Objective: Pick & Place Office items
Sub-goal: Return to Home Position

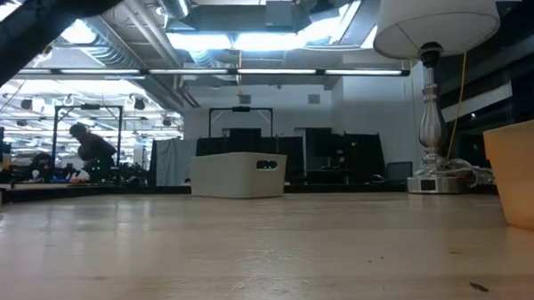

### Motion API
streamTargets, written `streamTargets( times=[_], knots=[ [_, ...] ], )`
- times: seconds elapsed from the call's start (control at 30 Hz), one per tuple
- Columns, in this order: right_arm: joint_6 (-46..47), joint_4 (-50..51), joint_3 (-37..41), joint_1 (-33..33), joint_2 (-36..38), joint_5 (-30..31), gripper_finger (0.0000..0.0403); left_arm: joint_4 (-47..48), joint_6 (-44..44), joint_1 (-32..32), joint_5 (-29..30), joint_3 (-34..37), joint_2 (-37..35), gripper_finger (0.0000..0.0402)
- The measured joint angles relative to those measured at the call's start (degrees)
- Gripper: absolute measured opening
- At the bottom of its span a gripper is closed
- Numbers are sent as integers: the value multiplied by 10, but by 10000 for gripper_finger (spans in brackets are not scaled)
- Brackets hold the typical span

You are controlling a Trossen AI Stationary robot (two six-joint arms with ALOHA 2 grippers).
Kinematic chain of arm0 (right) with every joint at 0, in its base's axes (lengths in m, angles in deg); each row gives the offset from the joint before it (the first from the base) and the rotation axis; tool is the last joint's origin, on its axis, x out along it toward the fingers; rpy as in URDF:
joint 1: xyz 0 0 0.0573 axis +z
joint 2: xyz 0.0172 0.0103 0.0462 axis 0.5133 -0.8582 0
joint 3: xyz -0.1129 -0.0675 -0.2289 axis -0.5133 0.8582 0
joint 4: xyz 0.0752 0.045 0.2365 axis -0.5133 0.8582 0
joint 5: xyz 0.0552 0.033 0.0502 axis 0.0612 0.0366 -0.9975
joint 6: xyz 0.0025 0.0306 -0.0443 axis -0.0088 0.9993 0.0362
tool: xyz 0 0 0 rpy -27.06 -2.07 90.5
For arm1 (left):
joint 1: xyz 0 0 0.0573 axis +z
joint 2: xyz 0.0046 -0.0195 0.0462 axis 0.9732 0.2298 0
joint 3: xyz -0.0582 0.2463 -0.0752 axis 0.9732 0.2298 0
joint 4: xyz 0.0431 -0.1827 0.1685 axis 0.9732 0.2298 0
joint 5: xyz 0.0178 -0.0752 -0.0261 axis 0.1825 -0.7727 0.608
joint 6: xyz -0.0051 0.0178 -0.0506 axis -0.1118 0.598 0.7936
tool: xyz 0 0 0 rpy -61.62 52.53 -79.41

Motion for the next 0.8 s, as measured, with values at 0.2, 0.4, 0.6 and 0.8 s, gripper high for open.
streamTargets(
  times=[0.2,0.4,0.6,0.8],
  knots=[
    [-14,26,-80,0,0,-70,200,0,-69,45,-24,-1,-141,363],
    [-85,188,-191,0,0,-142,201,3,-83,46,-81,-1,-264,363],
    [-58,280,-257,0,0,-171,201,8,-207,33,-300,-1,-350,363],
    [-90,286,-295,0,0,-253,201,6,-57,28,-379,-1,-420,363]
  ],
)
